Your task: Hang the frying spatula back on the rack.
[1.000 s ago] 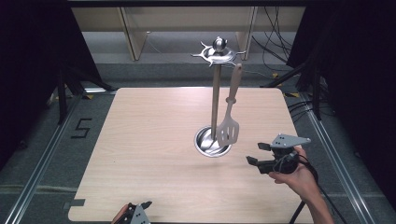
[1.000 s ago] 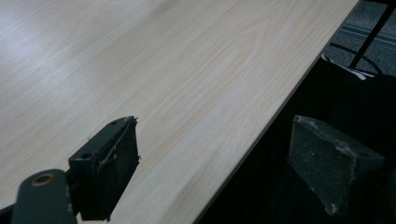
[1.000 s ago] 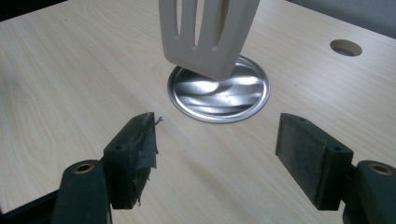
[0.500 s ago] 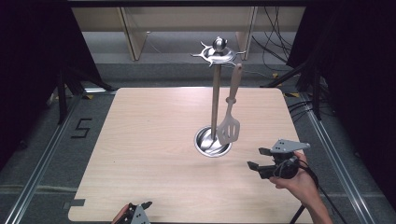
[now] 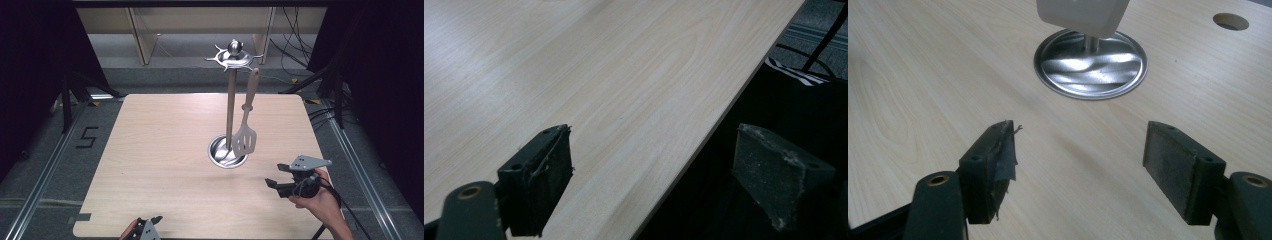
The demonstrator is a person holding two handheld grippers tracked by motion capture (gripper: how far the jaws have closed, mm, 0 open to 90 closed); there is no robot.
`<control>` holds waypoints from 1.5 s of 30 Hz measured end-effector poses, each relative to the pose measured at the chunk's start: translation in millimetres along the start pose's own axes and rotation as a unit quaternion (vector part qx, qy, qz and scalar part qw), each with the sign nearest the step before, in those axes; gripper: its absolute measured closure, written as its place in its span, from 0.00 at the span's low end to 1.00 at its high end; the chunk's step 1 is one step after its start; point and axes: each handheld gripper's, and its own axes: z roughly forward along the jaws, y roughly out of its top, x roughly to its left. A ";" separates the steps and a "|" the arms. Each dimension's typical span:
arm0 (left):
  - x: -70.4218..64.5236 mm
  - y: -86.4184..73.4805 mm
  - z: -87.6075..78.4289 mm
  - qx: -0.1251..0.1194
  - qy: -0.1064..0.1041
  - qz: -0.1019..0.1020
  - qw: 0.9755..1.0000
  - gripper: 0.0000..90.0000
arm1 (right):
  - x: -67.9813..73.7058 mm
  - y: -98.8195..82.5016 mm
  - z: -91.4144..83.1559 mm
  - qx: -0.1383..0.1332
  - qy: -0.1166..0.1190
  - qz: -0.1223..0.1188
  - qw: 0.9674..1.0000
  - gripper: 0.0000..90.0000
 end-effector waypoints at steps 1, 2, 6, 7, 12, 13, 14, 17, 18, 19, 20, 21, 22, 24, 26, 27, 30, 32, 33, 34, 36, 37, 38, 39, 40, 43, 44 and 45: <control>0.0 0.1 -0.2 0.000 0.000 0.001 1.000 0.17 | -0.3 -1.2 -0.1 0.002 -0.004 -0.004 1.000 0.34; -0.4 0.3 -0.4 -0.002 -0.004 -0.001 1.000 0.17 | -0.4 -2.5 0.7 -0.001 -0.003 -0.009 1.000 0.34; -1.6 0.2 -0.1 -0.003 -0.006 -0.004 1.000 0.17 | 1.4 -8.8 1.9 0.003 -0.005 -0.008 1.000 0.34; -1.6 0.2 -0.1 -0.003 -0.007 -0.004 1.000 0.17 | 4.3 -10.6 1.1 0.011 -0.005 0.007 1.000 0.34; -0.9 0.2 -0.2 -0.002 -0.007 -0.002 1.000 0.17 | 7.5 -19.7 2.1 0.010 -0.007 0.005 1.000 0.34; -0.9 0.2 -0.2 -0.002 -0.007 -0.002 1.000 0.17 | 7.5 -19.7 2.1 0.010 -0.007 0.005 1.000 0.34; -1.3 0.1 0.0 -0.002 -0.006 -0.004 1.000 0.17 | 8.6 -23.8 2.7 0.009 -0.011 0.004 1.000 0.34; -1.0 0.2 -0.2 -0.002 -0.004 -0.001 1.000 0.17 | 10.2 -28.8 2.8 0.011 -0.007 -0.001 1.000 0.34; -0.9 0.3 -0.3 -0.001 -0.004 0.000 1.000 0.17 | 11.4 -30.5 2.4 0.014 -0.009 0.002 1.000 0.34; -1.0 0.3 -0.3 -0.001 -0.004 0.000 1.000 0.17 | 13.2 -32.1 1.6 0.015 -0.007 0.007 1.000 0.34; -1.1 0.3 -0.3 -0.002 -0.004 -0.001 1.000 0.17 | 14.6 -33.6 1.8 0.017 -0.007 0.012 1.000 0.34; -1.0 0.3 -0.3 -0.002 -0.004 -0.001 1.000 0.17 | 13.4 -34.7 1.2 0.018 -0.008 0.001 1.000 0.34; -1.0 0.3 -0.3 -0.002 -0.004 -0.001 1.000 0.17 | 14.7 -36.1 1.2 0.018 -0.007 0.003 1.000 0.34; -1.0 0.3 -0.2 -0.002 -0.004 -0.001 1.000 0.17 | 16.0 -38.7 0.4 0.017 -0.010 0.002 1.000 0.34; -0.9 0.3 -0.2 -0.002 -0.004 -0.001 1.000 0.17 | 16.9 -41.0 -1.1 0.008 -0.013 0.002 1.000 0.33; -0.9 0.3 -0.1 -0.001 -0.004 0.000 1.000 0.17 | 18.2 -42.1 -2.4 0.007 -0.013 0.007 1.000 0.33; -0.9 0.1 0.6 0.000 0.000 0.001 1.000 0.17 | 22.5 -45.8 -4.7 0.005 -0.007 0.018 1.000 0.33; -1.1 0.0 0.8 0.000 -0.001 0.000 1.000 0.17 | 22.7 -47.9 -4.8 -0.004 -0.006 0.000 1.000 0.33; -0.3 0.6 -0.7 0.007 -0.013 0.000 1.000 0.17 | 25.0 -49.3 -5.5 -0.001 -0.006 0.008 1.000 0.32; -0.7 0.3 0.0 0.004 -0.006 0.000 1.000 0.17 | 28.1 -50.7 -5.2 0.001 0.000 0.017 1.000 0.32; -1.0 0.3 0.1 -0.001 -0.004 -0.001 1.000 0.17 | 30.2 -52.8 -4.9 0.002 -0.002 0.013 1.000 0.32; -0.9 0.0 0.6 0.000 -0.001 0.000 1.000 0.17 | 29.6 -53.6 -4.3 0.002 -0.002 0.006 1.000 0.31; -0.9 0.0 0.7 0.000 -0.002 0.000 1.000 0.17 | 29.3 -54.2 -3.4 0.001 0.003 -0.003 1.000 0.31; -0.8 0.0 0.6 0.000 -0.001 0.000 1.000 0.17 | 32.3 -55.3 -4.1 0.002 -0.001 0.009 1.000 0.31; -0.8 0.0 0.7 0.000 -0.001 0.000 1.000 0.17 | 30.4 -55.7 -3.4 0.002 0.006 -0.002 1.000 0.31; -1.0 0.4 -0.1 -0.002 -0.004 -0.002 1.000 0.17 | 31.4 -58.3 -5.4 -0.005 -0.003 0.000 1.000 0.31; -0.9 0.4 -0.2 -0.001 -0.002 0.000 1.000 0.17 | 32.2 -59.3 -6.0 -0.002 -0.002 0.004 1.000 0.31; -0.9 0.5 -0.3 -0.001 -0.003 0.000 1.000 0.17 | 31.4 -60.0 -5.9 -0.004 0.000 -0.006 1.000 0.31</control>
